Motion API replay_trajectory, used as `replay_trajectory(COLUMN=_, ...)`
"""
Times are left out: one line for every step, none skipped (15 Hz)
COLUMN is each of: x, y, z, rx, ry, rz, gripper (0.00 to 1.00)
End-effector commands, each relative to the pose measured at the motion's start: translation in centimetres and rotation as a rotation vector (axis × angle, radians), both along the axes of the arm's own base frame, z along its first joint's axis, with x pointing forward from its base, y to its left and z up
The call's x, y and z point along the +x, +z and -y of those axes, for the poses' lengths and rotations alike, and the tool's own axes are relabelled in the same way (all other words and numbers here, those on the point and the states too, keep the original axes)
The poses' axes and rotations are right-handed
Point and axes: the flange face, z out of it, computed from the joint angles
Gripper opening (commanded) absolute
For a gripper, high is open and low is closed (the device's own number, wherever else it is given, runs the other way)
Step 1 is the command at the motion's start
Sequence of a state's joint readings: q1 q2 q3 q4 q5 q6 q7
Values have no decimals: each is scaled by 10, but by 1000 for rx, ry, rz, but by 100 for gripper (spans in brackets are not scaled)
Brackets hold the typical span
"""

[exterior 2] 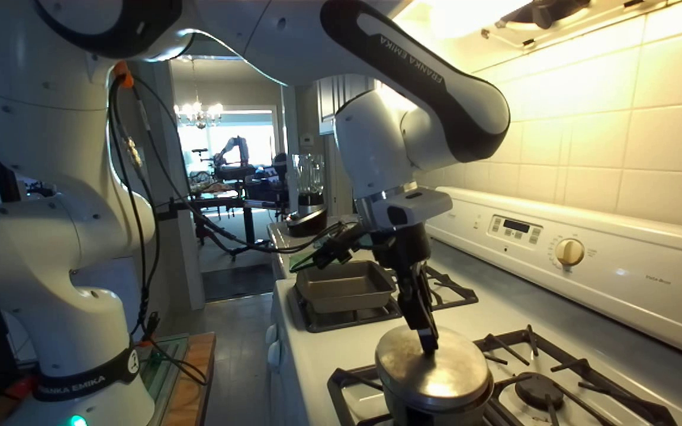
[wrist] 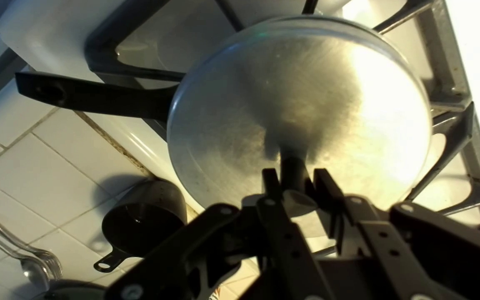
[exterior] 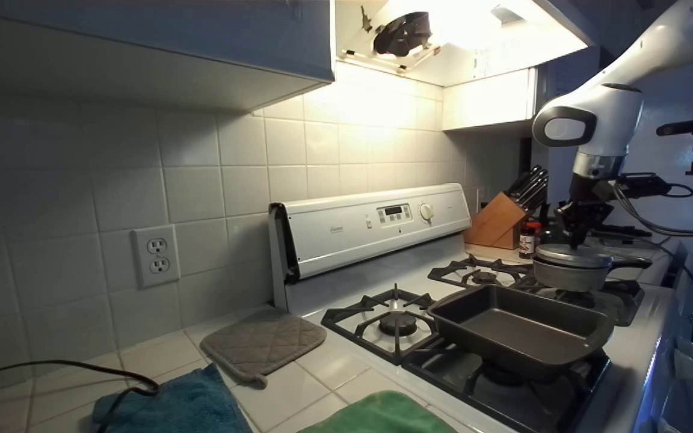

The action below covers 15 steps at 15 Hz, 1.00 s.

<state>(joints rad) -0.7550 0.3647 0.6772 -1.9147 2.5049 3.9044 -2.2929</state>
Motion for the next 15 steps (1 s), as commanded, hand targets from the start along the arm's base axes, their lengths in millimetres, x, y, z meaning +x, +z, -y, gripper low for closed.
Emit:
replay_trajectory(x=-5, y=2, z=-2, rx=-1, ry=-21, rz=24, gripper=6)
replay_trajectory(x=-5, y=1, z=-2, rx=0, ry=-21, rz=24, gripper=6)
replay_trajectory(x=-5, y=1, z=-3, rx=0, ry=-22, rz=25, gripper=6)
replay_trajectory(x=-4, y=1, z=-3, rx=0, ry=-25, rz=24, gripper=6)
replay_trajectory(x=-4, y=0, z=-3, rx=0, ry=-26, rz=24, gripper=6)
replay_trajectory(x=-3, y=0, z=-3, rx=1, ry=-28, rz=26, gripper=6)
replay_trajectory(x=-3, y=0, z=-3, rx=1, ry=-30, rz=26, gripper=6)
replay_trajectory(x=-2, y=-1, z=-3, rx=1, ry=-32, rz=27, gripper=6)
replay_trajectory(x=-2, y=-1, z=-3, rx=3, ry=-35, rz=29, gripper=6)
replay_trajectory(x=-1, y=-2, z=-3, rx=3, ry=-37, rz=29, gripper=6)
replay_trajectory(x=0, y=-2, z=-3, rx=2, ry=-38, rz=34, gripper=6)
replay_trajectory(x=0, y=-4, z=-3, rx=-1, ry=-38, rz=31, gripper=6)
replay_trajectory(x=0, y=-6, z=-3, rx=-7, ry=-39, rz=30, gripper=6)
replay_trajectory(x=1, y=-9, z=-3, rx=-8, ry=-38, rz=28, gripper=6)
replay_trajectory(x=2, y=-9, z=-3, rx=-15, ry=-37, rz=29, gripper=6)
